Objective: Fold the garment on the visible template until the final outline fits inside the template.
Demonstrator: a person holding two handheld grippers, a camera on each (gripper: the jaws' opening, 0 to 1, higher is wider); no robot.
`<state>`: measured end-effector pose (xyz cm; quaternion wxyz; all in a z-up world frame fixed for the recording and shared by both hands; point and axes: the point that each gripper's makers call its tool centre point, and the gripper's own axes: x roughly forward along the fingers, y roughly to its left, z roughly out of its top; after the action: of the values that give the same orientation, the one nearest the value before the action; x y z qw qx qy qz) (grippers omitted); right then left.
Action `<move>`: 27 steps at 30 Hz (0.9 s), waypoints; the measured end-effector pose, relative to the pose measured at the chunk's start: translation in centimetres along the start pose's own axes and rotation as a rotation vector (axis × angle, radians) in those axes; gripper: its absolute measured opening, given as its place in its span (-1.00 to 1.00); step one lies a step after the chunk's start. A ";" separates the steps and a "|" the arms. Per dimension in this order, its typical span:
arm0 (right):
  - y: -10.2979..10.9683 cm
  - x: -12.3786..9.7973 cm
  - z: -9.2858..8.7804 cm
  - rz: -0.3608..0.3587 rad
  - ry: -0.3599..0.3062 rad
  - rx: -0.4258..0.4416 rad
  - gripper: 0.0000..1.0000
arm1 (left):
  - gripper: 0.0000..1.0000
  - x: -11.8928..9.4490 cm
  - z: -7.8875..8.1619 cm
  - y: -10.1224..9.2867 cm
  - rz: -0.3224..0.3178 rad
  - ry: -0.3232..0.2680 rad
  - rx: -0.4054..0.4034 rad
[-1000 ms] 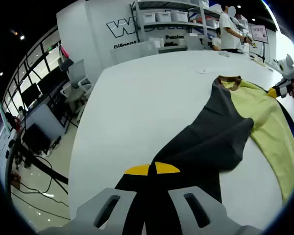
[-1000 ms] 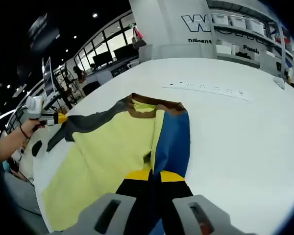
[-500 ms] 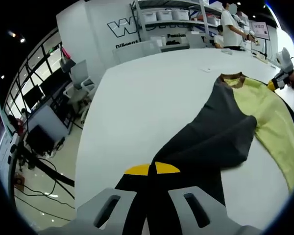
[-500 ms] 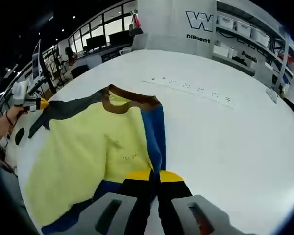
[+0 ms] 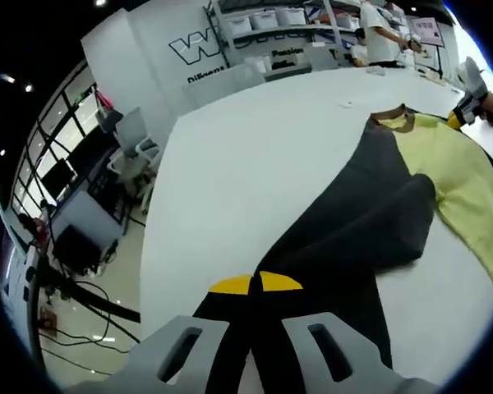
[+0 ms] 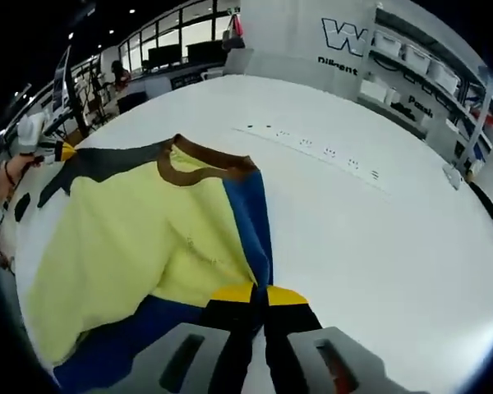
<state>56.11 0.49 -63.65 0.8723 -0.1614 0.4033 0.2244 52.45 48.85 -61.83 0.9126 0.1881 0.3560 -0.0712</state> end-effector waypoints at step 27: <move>2.2 -4.1 1.6 0.005 -0.127 0.024 -0.76 | -0.79 -7.8 2.8 -9.0 -0.185 -0.147 -0.033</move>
<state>53.62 2.04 -59.65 0.8975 -0.1352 0.3503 0.2314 46.07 39.41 -57.34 0.9287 0.1339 0.3052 -0.1627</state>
